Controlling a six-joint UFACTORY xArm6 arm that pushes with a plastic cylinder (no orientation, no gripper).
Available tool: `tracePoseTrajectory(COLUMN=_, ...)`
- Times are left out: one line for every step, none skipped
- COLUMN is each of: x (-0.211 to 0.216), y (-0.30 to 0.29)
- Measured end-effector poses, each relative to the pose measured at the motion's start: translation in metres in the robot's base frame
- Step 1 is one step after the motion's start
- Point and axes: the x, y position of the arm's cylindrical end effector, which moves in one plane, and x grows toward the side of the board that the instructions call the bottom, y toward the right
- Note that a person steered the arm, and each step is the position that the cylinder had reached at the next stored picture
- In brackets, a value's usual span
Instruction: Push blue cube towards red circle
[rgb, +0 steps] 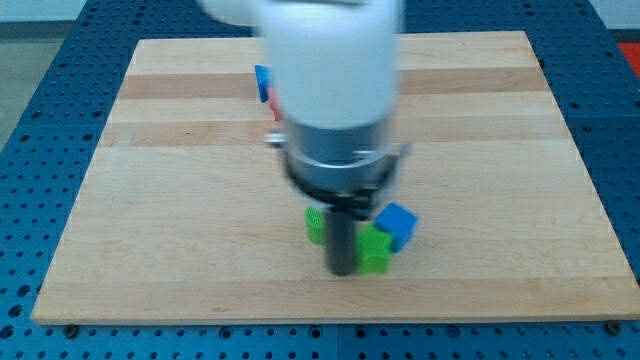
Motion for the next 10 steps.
tracePoseTrajectory(x=-0.004, y=0.050)
tracePoseTrajectory(x=-0.012, y=0.076)
tracePoseTrajectory(x=-0.038, y=0.071)
tracePoseTrajectory(x=-0.070, y=0.071)
tracePoseTrajectory(x=-0.095, y=0.071)
tracePoseTrajectory(x=-0.133, y=0.063)
tracePoseTrajectory(x=-0.145, y=0.081)
tracePoseTrajectory(x=-0.159, y=0.093)
tracePoseTrajectory(x=-0.206, y=0.064)
tracePoseTrajectory(x=-0.218, y=0.061)
